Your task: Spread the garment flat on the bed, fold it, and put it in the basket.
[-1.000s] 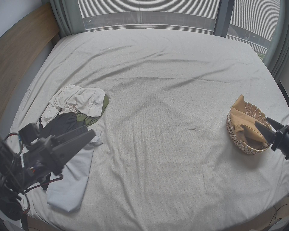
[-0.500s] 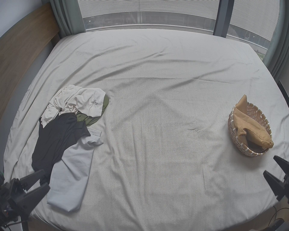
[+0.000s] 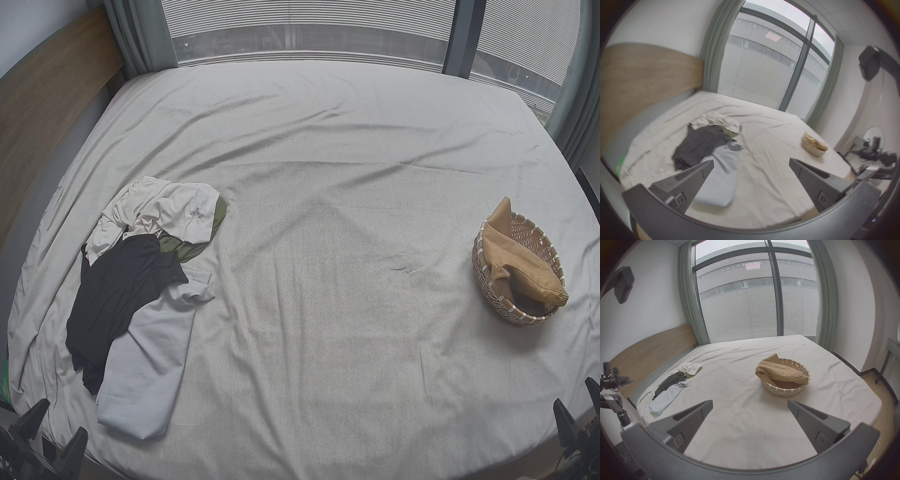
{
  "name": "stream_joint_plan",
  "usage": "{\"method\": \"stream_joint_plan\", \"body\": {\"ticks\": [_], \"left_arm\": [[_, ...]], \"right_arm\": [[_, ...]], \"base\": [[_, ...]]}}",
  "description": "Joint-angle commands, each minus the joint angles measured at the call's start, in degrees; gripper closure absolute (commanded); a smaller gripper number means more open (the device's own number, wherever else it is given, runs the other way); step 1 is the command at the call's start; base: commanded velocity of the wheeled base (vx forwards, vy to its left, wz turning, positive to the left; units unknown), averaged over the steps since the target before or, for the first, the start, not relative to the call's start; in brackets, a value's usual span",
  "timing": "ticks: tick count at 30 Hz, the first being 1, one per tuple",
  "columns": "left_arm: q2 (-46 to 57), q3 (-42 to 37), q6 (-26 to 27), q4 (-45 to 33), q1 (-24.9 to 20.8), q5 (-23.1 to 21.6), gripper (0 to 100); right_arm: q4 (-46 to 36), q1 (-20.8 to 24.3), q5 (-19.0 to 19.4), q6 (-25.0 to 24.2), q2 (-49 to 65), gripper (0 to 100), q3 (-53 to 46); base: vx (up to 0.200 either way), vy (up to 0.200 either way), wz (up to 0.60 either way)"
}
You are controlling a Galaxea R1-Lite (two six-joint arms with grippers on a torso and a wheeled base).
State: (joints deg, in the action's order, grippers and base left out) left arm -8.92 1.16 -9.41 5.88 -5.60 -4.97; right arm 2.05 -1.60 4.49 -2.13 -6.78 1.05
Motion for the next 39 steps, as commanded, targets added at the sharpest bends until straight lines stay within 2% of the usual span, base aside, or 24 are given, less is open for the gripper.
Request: {"method": "stream_joint_plan", "body": {"ticks": [1,4,6,7,9,12,15,16,18,19,24,27,39], "left_arm": [[3.8,-1.2,2.6,-1.2,0.9,9.5,0],[3.7,-1.2,6.8,-1.2,1.8,13.5,0],[7.8,-1.2,11.3,-1.9,5.9,12.2,0],[8.9,-1.2,14.1,-2.1,6.6,10.0,0],[8.3,-1.2,15.4,-2.1,5.7,7.9,0],[8.7,-1.2,10.9,-2.9,5.6,7.8,0],[8.7,-1.2,8.7,-3.4,5.6,7.4,0],[8.7,-1.2,8.2,-3.5,5.6,7.5,0],[8.7,-1.2,7.6,-3.4,5.6,7.7,0],[8.7,-1.2,8.2,-3.2,5.8,8.5,0],[8.8,-1.2,8.4,-3.2,5.7,8.7,0],[8.7,-1.2,9.0,-6.1,5.5,4.0,0],[8.8,-1.2,9.3,-5.7,5.6,4.1,0]], "right_arm": [[-0.7,1.0,-2.0,6.0,5.7,0,-0.1],[0.1,1.2,-1.5,3.7,5.9,0,-0.6],[0.2,1.1,-1.5,-4.9,5.8,0,-0.6],[0.1,1.1,-1.7,-7.1,5.7,0,-0.6],[0.0,1.0,-1.8,-6.0,5.7,0,-0.5],[0.1,0.9,-1.1,-3.4,5.7,0,-0.5],[0.4,0.9,3.4,4.6,5.7,0,-0.6],[0.4,0.9,3.2,7.1,5.7,0,-0.6],[0.5,1.0,0.5,8.4,5.8,0,-0.7],[0.5,1.1,-3.3,5.5,6.3,0,-1.0],[-1.1,1.0,-3.2,4.1,6.2,0,-1.0],[-4.5,1.4,-3.1,3.3,5.7,0,-0.3],[-2.0,1.2,-3.0,2.6,6.2,0,-1.0]], "base": [[0.0,0.0,0.0],[0.0,0.0,0.0],[0.0,0.0,0.0],[0.0,0.0,0.0],[0.0,0.0,0.0],[0.0,0.0,0.0],[0.0,0.0,0.0],[0.0,0.0,0.0],[0.0,0.0,0.0],[0.0,0.0,0.0],[0.0,0.0,0.0],[0.0,0.0,0.0],[0.0,0.0,0.0]]}}
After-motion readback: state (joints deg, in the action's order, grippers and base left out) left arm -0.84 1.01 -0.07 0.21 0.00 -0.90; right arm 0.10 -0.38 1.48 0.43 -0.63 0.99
